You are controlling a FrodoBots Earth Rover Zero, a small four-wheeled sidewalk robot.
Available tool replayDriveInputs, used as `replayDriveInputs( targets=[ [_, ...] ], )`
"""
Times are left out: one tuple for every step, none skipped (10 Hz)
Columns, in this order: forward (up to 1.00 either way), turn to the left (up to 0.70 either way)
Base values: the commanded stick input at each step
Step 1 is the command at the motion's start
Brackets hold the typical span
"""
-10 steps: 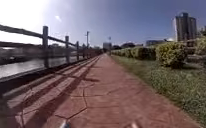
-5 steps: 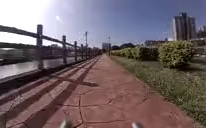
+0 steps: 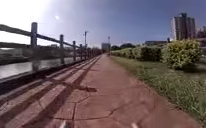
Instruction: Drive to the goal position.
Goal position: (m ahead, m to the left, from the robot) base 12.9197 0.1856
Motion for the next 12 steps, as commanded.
replayDriveInputs(
  targets=[
    [0.50,0.00],
    [0.50,0.00],
    [0.50,0.00],
    [0.50,0.00],
    [0.50,0.00],
    [0.50,0.00],
    [0.50,0.00],
    [0.50,0.00],
    [0.50,0.00],
    [0.50,0.00],
    [0.50,0.00],
    [0.50,0.00]
  ],
)
